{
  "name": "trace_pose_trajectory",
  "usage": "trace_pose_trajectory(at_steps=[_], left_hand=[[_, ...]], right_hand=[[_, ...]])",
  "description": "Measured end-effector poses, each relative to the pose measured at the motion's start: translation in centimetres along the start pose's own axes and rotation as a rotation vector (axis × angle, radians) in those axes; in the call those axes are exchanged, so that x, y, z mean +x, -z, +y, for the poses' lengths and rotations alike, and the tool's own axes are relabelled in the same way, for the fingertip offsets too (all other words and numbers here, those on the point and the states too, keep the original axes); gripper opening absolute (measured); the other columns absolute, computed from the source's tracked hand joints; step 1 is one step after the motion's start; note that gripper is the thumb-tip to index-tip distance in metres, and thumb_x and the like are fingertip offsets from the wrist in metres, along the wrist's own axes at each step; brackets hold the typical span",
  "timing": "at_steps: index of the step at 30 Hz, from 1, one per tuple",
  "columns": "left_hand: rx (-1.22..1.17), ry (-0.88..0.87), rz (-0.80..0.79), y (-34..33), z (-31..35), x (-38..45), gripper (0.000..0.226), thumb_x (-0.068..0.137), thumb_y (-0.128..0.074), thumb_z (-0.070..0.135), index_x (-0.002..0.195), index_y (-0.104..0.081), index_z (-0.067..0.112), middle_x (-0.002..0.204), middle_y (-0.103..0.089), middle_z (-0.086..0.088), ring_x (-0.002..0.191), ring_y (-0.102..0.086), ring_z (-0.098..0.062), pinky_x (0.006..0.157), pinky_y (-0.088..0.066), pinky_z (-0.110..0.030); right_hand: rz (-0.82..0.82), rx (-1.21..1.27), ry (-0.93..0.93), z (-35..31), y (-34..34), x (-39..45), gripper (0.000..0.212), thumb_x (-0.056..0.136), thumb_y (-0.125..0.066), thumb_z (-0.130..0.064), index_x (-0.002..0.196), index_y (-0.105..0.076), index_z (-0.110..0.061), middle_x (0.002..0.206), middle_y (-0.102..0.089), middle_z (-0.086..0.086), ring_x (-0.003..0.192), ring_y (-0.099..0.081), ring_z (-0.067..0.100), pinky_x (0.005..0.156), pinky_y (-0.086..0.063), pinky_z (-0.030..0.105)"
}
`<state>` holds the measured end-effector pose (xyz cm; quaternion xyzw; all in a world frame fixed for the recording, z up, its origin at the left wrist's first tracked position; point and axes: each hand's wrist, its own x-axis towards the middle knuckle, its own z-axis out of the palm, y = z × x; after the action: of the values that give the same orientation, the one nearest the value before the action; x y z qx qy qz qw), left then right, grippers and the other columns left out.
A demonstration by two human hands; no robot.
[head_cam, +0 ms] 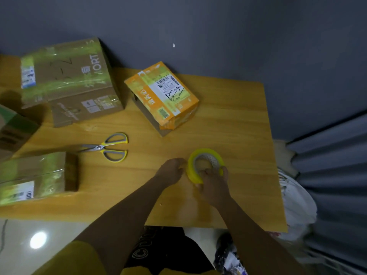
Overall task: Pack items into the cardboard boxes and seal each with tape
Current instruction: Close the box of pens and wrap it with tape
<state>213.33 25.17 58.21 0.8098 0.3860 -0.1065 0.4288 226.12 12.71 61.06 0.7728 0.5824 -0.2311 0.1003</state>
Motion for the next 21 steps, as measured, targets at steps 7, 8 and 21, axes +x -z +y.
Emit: trace_pose_trajectory(at_steps=[7,8,21], left_hand=[[-0.106,-0.084,0.214,1.8,0.8,-2.3,0.011,0.098,-0.050,0.017,0.096,-0.057,0.009,0.093,-0.063,-0.008,0.085,-0.058,-0.026,0.067,-0.042,-0.035],[-0.071,-0.093,0.229,2.6,0.8,-2.9,0.011,0.099,-0.048,0.018,0.097,-0.055,0.009,0.091,-0.062,-0.009,0.083,-0.056,-0.026,0.064,-0.039,-0.035],[-0.303,0.217,0.634,15.6,-11.4,-18.7,0.010,0.096,-0.047,0.010,0.089,-0.046,0.016,0.088,-0.063,-0.011,0.086,-0.059,-0.030,0.075,-0.044,-0.036]], right_hand=[[0.083,0.269,0.028,0.0,2.6,-1.7,0.061,0.094,-0.032,-0.056,0.143,-0.039,-0.021,0.138,-0.052,-0.001,0.127,-0.047,0.021,0.111,0.004,0.042],[0.104,0.317,0.022,-0.5,3.3,-1.7,0.055,0.093,-0.041,-0.053,0.138,-0.044,-0.021,0.133,-0.055,-0.002,0.126,-0.048,0.017,0.112,0.001,0.041],[0.118,0.497,0.408,-21.9,13.9,3.5,0.037,0.088,-0.065,-0.044,0.109,-0.070,-0.013,0.101,-0.069,0.004,0.097,-0.061,0.018,0.082,-0.047,0.031]])
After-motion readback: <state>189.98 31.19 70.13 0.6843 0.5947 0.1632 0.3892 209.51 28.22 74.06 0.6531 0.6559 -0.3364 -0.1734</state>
